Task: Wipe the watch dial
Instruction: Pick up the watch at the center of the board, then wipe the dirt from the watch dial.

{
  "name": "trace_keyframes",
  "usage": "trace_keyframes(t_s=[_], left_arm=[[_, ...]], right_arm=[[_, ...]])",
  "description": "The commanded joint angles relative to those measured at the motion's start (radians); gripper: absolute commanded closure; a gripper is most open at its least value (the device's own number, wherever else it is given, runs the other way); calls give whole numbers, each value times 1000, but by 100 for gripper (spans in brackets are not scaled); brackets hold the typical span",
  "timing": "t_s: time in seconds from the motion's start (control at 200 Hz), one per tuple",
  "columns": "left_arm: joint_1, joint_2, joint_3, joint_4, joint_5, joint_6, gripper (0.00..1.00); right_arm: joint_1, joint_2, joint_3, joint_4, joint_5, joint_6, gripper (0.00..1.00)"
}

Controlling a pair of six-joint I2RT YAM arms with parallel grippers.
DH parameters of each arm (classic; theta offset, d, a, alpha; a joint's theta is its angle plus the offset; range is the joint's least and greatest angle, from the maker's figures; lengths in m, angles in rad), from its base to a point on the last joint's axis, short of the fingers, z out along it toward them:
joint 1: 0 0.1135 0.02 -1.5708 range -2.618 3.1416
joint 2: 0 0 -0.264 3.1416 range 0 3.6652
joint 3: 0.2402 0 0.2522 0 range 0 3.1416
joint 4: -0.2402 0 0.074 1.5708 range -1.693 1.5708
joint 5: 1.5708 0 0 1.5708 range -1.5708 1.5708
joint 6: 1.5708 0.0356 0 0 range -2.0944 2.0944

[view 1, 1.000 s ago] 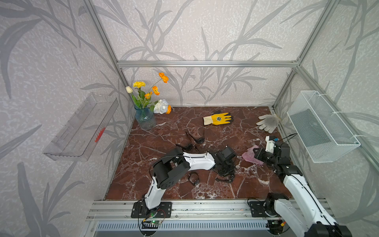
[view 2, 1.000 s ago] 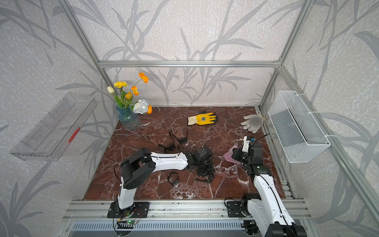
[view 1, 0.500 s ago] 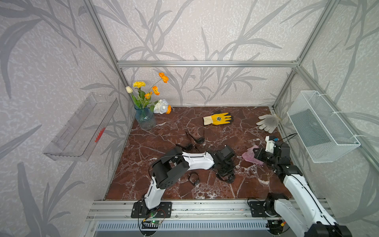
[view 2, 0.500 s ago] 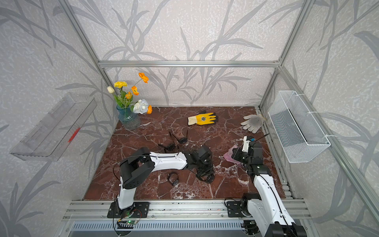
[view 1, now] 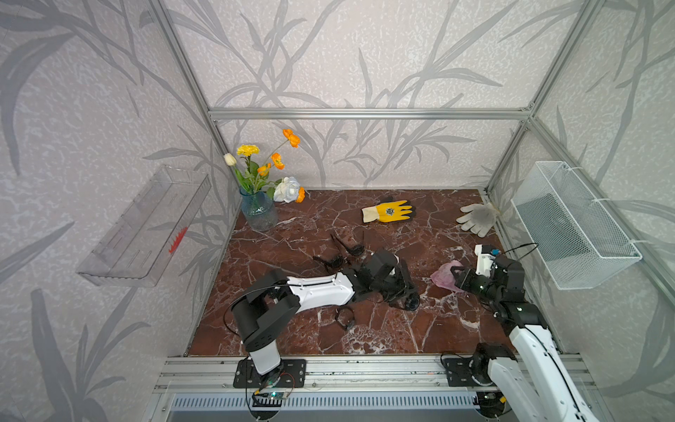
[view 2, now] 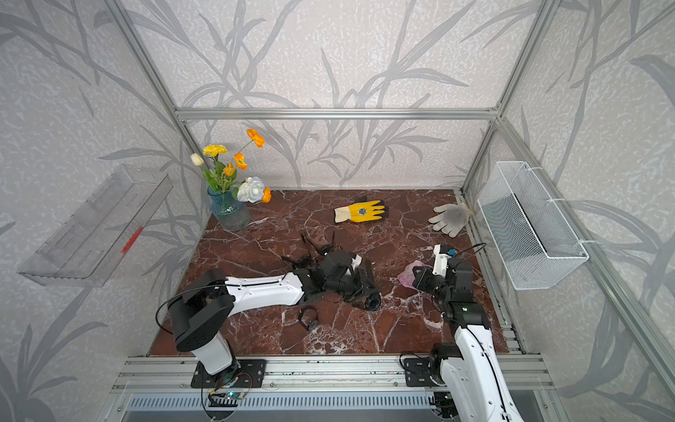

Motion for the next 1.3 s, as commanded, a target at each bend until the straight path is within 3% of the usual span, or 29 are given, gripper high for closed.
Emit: trace_keyframes(t_s=[0.0, 0.22, 0.415, 0.55, 0.76, 0.91, 1.295], left_arm=[[29, -117, -21, 116, 65, 108, 100], [96, -296, -74, 104, 96, 199, 100], [154, -358, -105, 161, 110, 181, 100], [214, -321, -115, 279, 169, 75, 100], [272, -217, -67, 418, 251, -90, 100], [284, -155, -16, 396, 322, -131, 100], [284, -5, -5, 504, 317, -193, 100]], right_arm=[[-4, -68, 58, -68, -81, -15, 100], [22, -166, 85, -90, -232, -9, 100], [179, -242, 102, -59, -231, -1, 100], [276, -287, 155, -138, -168, -28, 100], [286, -316, 202, -262, -138, -66, 100], [287, -316, 157, -210, -156, -27, 100], [309, -255, 149, -127, -97, -56, 100]])
